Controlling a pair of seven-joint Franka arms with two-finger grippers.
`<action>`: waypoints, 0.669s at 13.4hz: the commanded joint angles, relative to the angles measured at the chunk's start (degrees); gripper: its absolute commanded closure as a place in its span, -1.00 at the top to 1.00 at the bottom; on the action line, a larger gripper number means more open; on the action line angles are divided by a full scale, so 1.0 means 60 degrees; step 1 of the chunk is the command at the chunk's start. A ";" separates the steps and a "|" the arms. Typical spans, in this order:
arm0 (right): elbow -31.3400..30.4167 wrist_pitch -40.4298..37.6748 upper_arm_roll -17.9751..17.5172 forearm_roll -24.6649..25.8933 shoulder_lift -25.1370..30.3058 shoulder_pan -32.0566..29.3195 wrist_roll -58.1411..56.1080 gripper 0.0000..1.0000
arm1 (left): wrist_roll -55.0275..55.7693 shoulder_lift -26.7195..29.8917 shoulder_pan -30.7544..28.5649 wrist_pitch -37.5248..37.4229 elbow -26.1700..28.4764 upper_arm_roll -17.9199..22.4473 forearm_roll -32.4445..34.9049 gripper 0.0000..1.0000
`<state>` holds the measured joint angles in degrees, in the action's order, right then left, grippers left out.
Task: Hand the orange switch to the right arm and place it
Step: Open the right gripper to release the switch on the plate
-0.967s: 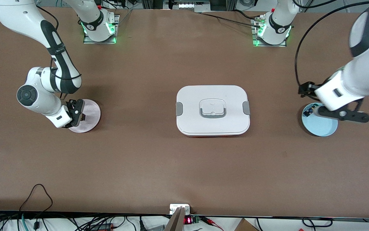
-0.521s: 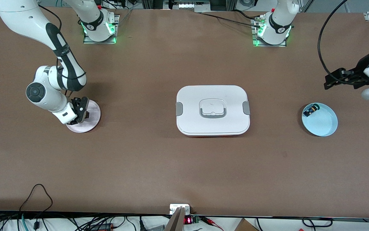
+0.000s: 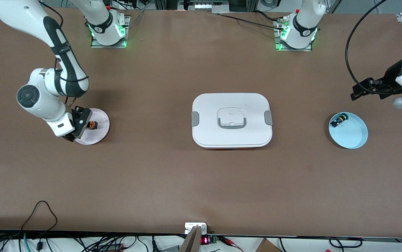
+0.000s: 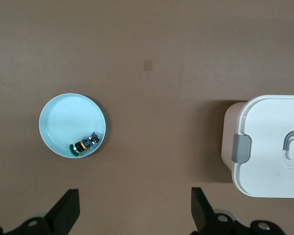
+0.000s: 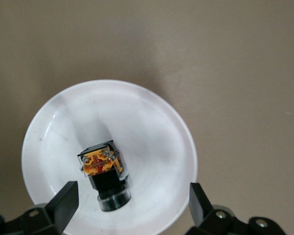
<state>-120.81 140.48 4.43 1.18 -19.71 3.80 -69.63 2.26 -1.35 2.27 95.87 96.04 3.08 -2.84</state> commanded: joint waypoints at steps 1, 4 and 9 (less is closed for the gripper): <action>0.1248 -0.2165 -0.0080 -0.0124 0.0486 0.0113 0.2017 1.00 | -0.0640 0.0342 0.0046 0.0193 0.0312 -0.0103 0.0252 1.00; 0.2611 -0.4451 -0.0065 -0.0344 0.0735 0.0551 0.5513 1.00 | -0.0714 0.0196 0.0046 0.0237 0.0253 -0.0089 0.0297 1.00; 0.3784 -0.6783 -0.0065 -0.0373 0.1189 0.0961 1.0208 1.00 | -0.0729 0.0151 0.0032 0.0150 0.0223 -0.0059 0.0633 1.00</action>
<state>-100.96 104.68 3.89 -0.19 -13.55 8.86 -15.72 -0.88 -1.23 2.37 96.50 96.47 2.71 -0.83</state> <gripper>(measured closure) 0.000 0.000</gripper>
